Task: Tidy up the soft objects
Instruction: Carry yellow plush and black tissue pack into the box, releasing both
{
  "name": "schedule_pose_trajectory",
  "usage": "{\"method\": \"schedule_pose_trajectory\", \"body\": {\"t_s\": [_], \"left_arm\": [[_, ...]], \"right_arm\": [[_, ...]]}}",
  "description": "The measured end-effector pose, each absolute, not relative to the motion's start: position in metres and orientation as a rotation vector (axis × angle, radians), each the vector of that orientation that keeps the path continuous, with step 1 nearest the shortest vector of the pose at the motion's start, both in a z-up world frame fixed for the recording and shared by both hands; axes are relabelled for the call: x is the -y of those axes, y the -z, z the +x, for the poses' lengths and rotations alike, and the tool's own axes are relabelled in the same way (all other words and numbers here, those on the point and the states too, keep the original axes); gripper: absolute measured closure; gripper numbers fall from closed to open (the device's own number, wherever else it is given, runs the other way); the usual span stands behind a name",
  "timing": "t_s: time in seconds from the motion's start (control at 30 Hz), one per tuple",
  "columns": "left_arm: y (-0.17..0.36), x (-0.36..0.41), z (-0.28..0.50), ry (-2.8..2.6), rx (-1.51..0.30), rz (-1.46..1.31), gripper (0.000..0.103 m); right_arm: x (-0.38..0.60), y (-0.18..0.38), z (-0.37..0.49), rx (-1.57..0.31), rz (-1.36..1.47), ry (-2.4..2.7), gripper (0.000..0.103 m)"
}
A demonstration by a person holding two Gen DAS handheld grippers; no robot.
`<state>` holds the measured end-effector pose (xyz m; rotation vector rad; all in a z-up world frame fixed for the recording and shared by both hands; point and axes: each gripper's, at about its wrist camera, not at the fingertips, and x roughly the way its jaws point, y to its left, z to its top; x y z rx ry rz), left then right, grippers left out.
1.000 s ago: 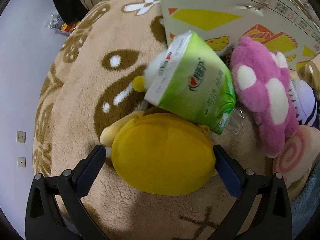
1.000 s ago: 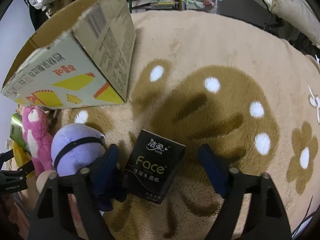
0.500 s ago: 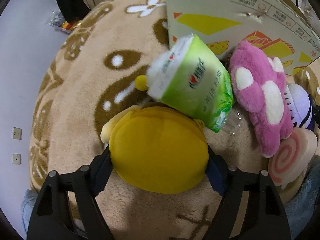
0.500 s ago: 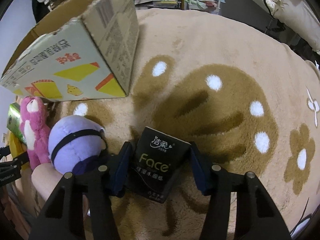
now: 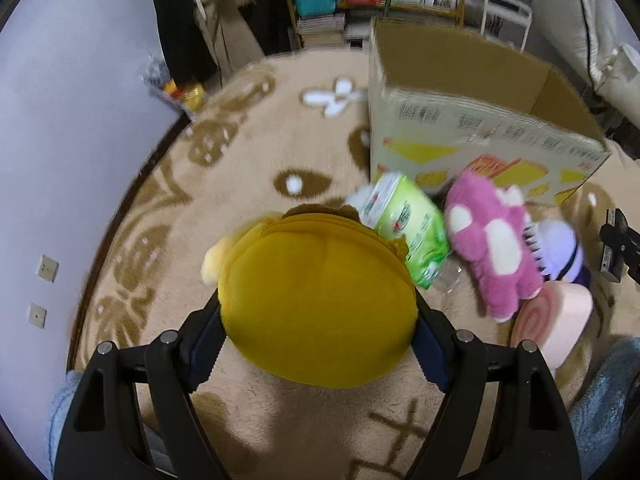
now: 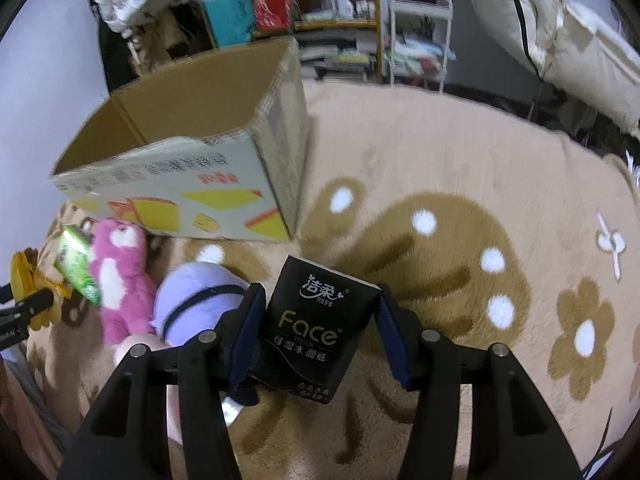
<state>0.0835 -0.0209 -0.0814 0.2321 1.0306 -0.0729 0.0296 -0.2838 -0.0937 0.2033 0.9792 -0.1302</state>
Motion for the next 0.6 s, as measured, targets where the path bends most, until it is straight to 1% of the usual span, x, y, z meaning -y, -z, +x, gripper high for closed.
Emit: {"method": "schedule_pose_trajectory", "body": {"t_s": [0.37, 0.6], "left_arm": [[0.009, 0.024, 0.044, 0.109, -0.689, 0.221, 0.023], [-0.041, 0.022, 0.031, 0.102, -0.529, 0.17, 0.022]], "right_arm": [[0.255, 0.023, -0.005, -0.663, 0.088, 0.089, 0.045], [0.239, -0.015, -0.01, -0.537, 0.067, 0.078, 0.045]]}}
